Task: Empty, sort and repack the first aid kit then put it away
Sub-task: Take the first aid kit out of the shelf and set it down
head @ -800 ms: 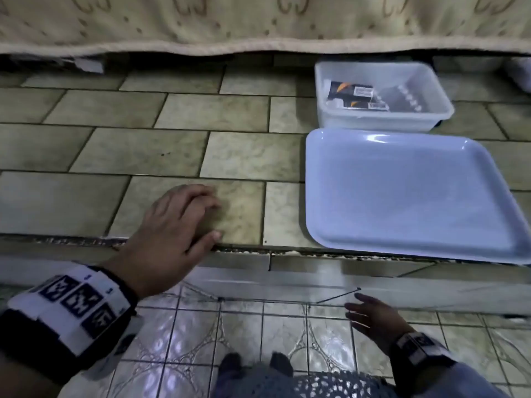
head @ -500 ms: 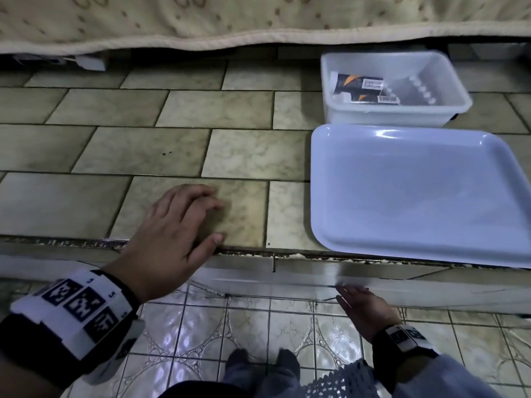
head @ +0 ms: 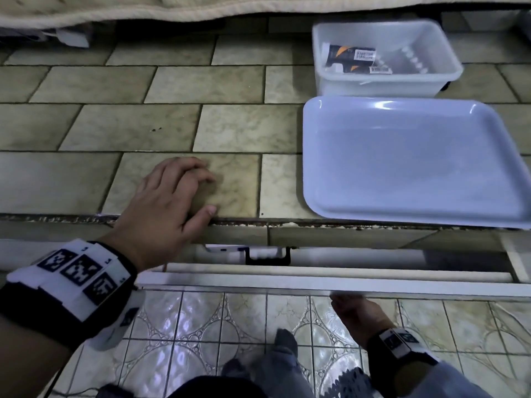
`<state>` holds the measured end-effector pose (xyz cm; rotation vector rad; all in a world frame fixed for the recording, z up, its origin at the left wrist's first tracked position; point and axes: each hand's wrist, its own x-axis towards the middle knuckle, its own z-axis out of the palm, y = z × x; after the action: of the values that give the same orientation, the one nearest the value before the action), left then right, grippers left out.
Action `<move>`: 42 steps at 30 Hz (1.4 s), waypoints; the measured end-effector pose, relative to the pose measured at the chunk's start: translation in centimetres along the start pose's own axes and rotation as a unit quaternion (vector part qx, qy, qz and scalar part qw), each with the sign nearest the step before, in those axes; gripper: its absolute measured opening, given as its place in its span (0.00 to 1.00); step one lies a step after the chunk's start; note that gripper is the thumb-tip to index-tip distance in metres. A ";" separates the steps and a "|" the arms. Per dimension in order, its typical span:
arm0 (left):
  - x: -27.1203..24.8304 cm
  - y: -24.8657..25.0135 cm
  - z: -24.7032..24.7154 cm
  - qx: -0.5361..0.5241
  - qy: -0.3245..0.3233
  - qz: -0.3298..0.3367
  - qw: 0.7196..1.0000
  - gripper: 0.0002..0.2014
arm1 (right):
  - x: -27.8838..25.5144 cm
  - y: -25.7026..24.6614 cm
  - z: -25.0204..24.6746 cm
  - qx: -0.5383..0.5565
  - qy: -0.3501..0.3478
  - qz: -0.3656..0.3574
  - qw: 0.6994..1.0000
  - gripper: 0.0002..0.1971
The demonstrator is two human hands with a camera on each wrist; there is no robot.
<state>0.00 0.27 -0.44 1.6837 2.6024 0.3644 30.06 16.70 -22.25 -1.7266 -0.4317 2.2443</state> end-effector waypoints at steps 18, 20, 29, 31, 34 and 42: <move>-6.8 2.9 -0.1 -0.086 0.056 0.083 0.991 0.11 | -10.6 2.7 -6.3 -0.778 -0.055 -0.077 0.621 0.06; -7.8 2.7 1.2 -0.116 -0.018 0.034 0.993 0.08 | -13.8 1.0 -5.2 -0.860 -0.106 -0.114 0.486 0.04; -7.4 0.8 5.1 -0.102 -0.279 -0.210 0.931 0.14 | -22.5 -8.4 2.1 -0.801 -0.189 -0.161 0.545 0.08; -6.8 0.7 5.7 -0.090 -0.328 -0.227 0.913 0.14 | -21.4 -9.8 4.7 -0.793 -0.163 -0.199 0.552 0.10; -5.6 0.9 6.4 -0.108 -0.345 -0.254 0.897 0.11 | -18.0 -10.4 8.0 -0.821 -0.138 -0.198 0.517 0.07; -4.0 0.7 8.1 -0.110 -0.416 -0.285 0.857 0.13 | -10.9 -8.3 12.1 -0.938 -0.062 -0.072 0.333 0.22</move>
<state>3.40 -1.59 -8.57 0.6726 2.1049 -0.0871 21.41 19.24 -6.41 -1.2539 -3.8598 0.6742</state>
